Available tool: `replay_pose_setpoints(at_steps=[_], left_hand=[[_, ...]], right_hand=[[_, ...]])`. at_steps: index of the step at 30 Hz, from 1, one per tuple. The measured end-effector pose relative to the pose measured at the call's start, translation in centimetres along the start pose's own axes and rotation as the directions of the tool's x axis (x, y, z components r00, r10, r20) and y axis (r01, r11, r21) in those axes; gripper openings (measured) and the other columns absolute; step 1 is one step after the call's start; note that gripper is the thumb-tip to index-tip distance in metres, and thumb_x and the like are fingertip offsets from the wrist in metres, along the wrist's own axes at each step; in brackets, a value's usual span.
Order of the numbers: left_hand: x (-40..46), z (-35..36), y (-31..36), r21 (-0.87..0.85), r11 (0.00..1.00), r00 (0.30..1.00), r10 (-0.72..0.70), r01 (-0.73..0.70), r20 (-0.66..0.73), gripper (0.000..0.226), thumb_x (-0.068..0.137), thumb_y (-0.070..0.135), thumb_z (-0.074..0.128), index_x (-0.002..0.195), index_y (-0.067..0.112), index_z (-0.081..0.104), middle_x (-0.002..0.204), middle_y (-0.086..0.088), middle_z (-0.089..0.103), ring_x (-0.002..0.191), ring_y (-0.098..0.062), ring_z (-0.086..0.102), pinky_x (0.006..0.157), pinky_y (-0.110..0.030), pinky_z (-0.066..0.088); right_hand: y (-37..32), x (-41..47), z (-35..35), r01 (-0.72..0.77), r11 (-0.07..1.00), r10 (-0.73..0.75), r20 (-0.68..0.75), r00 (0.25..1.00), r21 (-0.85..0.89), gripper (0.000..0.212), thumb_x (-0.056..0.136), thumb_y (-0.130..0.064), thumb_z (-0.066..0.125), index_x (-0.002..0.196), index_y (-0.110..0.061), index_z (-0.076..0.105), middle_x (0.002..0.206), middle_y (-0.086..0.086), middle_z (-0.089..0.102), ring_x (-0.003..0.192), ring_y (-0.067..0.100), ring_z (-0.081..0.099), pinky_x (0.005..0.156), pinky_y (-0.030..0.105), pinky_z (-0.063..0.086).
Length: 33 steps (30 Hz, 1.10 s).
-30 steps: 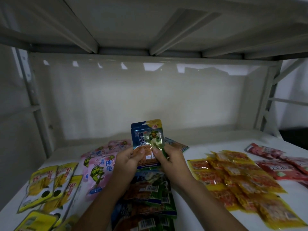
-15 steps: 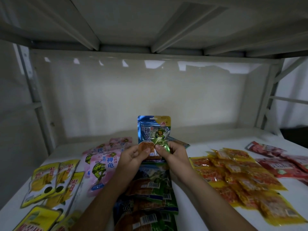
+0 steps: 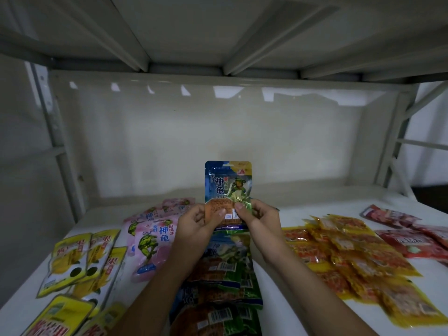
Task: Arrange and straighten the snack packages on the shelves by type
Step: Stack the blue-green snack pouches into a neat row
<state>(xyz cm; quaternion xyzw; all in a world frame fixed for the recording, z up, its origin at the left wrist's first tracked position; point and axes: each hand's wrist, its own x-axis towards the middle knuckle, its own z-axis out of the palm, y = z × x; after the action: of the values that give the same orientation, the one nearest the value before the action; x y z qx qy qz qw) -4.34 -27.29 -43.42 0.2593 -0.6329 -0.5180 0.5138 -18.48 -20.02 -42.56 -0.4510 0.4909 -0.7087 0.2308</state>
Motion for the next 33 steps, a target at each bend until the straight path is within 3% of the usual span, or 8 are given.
replay_pose_setpoints(at_steps=[4,9,12,15,20,23,26,33], left_hand=[[0.1,0.6,-0.3,0.324,0.943,0.975,0.138,-0.075,-0.175,0.046,0.082,0.027,0.088,0.116,0.022,0.056,0.100,-0.001,0.062,0.087,-0.017,0.063,0.072,-0.032,0.052],[-0.7,1.5,0.0,0.507,0.848,0.986,0.168,-0.154,0.018,0.025,0.100,0.038,0.066,0.122,0.026,0.068,0.120,0.005,0.059,0.104,-0.006,0.060,0.083,-0.018,0.043],[-0.8,1.3,0.3,0.147,0.988,0.987,-0.073,0.052,0.143,0.037,0.104,0.050,0.051,0.108,0.027,0.080,0.113,0.000,0.076,0.104,-0.015,0.071,0.095,-0.035,0.054],[-0.3,1.2,1.0,-0.207,0.947,0.955,-0.200,0.245,0.218,0.039,0.093,0.056,0.061,0.099,0.026,0.085,0.113,-0.008,0.079,0.109,-0.024,0.074,0.097,-0.046,0.056],[0.0,1.2,0.3,-0.245,0.932,0.963,-0.245,0.266,0.115,0.028,0.090,0.038,0.071,0.106,0.016,0.080,0.112,-0.015,0.078,0.103,-0.029,0.075,0.089,-0.044,0.056],[-0.1,1.1,0.5,-0.260,0.927,0.961,-0.251,0.272,0.111,0.049,0.086,0.045,0.080,0.119,0.010,0.073,0.116,-0.013,0.077,0.108,-0.031,0.073,0.084,-0.043,0.056],[-0.3,0.9,0.6,-0.163,0.972,0.983,-0.152,0.168,0.101,0.031,0.086,0.038,0.073,0.106,0.015,0.078,0.103,-0.009,0.080,0.096,-0.026,0.076,0.079,-0.040,0.059],[-0.2,0.2,0.5,-0.022,1.000,0.999,-0.013,0.012,-0.032,0.007,0.095,0.008,0.073,0.099,0.004,0.078,0.090,-0.012,0.079,0.073,-0.016,0.074,0.062,-0.026,0.060]], right_hand=[[0.2,-0.1,-0.1,0.115,0.977,-0.132,-0.085,0.988,-0.178,0.022,0.099,-0.025,0.072,0.088,-0.006,0.071,0.077,0.007,0.069,0.076,0.022,0.063,0.075,0.041,0.052],[-0.5,-0.3,0.3,0.056,0.989,-0.065,-0.069,0.995,-0.134,0.042,0.107,-0.041,0.054,0.090,-0.009,0.075,0.081,-0.001,0.075,0.081,0.019,0.070,0.076,0.039,0.057],[-0.6,-0.4,0.6,-0.051,0.999,0.051,-0.011,0.999,0.003,0.045,0.112,-0.030,0.044,0.105,-0.003,0.078,0.095,0.005,0.081,0.093,0.016,0.077,0.082,0.029,0.061],[0.5,0.0,0.5,0.072,0.975,-0.071,0.014,0.997,-0.210,0.020,0.102,-0.005,0.064,0.100,-0.015,0.080,0.101,0.003,0.078,0.098,0.015,0.073,0.088,0.031,0.059],[1.0,0.2,0.6,-0.009,0.980,-0.005,-0.071,0.997,-0.197,0.030,0.091,-0.004,0.077,0.109,-0.024,0.064,0.110,0.009,0.068,0.098,0.015,0.069,0.085,0.031,0.060],[0.6,0.3,0.5,-0.080,0.997,0.080,-0.015,0.997,-0.022,0.016,0.096,-0.007,0.072,0.109,-0.002,0.064,0.085,0.002,0.070,0.079,0.012,0.071,0.071,0.022,0.057],[0.7,0.5,0.3,-0.071,0.995,0.067,0.055,0.996,0.073,0.023,0.097,-0.007,0.071,0.103,0.014,0.062,0.068,-0.004,0.065,0.071,0.010,0.066,0.072,0.024,0.055],[0.2,0.4,-0.3,0.025,0.999,-0.025,0.012,1.000,-0.034,0.017,0.096,-0.007,0.072,0.080,-0.002,0.069,0.063,-0.004,0.059,0.062,0.008,0.054,0.064,0.022,0.045]])
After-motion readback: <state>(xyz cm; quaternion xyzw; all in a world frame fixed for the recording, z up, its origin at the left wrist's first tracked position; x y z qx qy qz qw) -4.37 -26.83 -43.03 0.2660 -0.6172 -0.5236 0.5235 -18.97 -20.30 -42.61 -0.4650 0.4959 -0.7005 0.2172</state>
